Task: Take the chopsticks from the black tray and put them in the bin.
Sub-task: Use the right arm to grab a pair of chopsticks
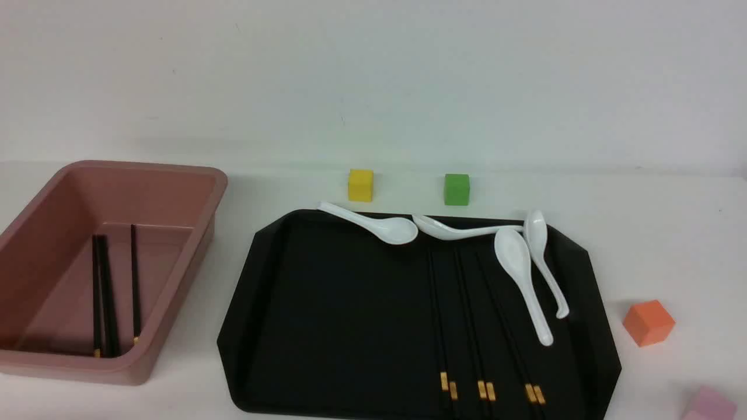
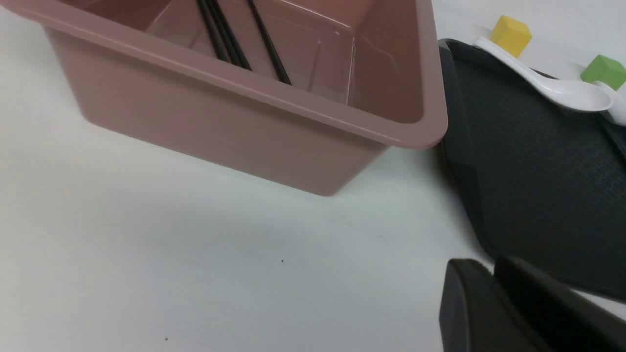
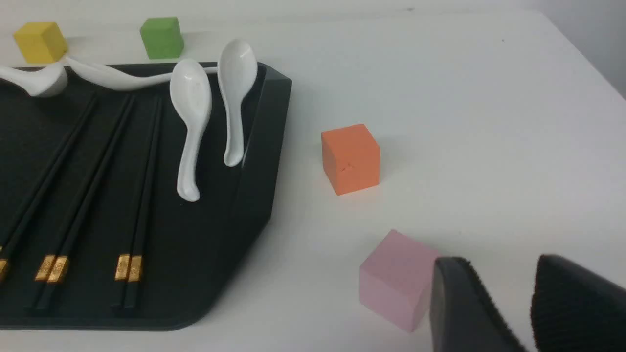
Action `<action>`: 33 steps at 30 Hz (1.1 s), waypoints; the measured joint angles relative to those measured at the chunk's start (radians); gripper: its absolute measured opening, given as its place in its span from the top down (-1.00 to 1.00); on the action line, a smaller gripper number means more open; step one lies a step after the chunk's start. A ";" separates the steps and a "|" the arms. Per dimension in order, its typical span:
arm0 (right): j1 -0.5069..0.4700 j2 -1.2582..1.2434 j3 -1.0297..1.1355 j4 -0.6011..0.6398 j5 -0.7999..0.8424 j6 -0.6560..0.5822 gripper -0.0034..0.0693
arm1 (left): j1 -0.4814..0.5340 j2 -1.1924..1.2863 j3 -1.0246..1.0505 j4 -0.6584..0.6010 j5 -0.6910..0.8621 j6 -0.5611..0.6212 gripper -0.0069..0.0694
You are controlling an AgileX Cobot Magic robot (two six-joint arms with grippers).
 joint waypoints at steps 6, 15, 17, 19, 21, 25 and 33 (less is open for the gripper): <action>0.000 0.000 0.000 0.000 0.000 0.000 0.25 | 0.000 0.000 0.000 0.000 0.000 0.000 0.61; 0.000 0.000 0.000 0.000 0.000 0.000 0.25 | 0.000 0.000 0.000 0.000 0.000 0.000 0.57; 0.000 0.000 0.000 0.000 0.000 0.000 0.25 | 0.000 0.000 0.000 0.000 0.000 0.000 0.57; 0.000 0.000 0.000 0.000 0.000 0.000 0.25 | 0.000 0.000 0.000 0.000 0.000 0.000 0.57; 0.000 0.000 0.000 0.000 0.000 0.000 0.25 | 0.000 0.000 0.000 0.000 0.000 0.000 0.56; 0.000 0.000 0.000 0.000 0.000 0.000 0.25 | 0.000 0.000 0.000 0.000 0.000 0.000 0.55; 0.000 0.000 0.000 0.000 0.000 0.000 0.25 | 0.000 0.000 0.000 0.000 0.000 0.000 0.53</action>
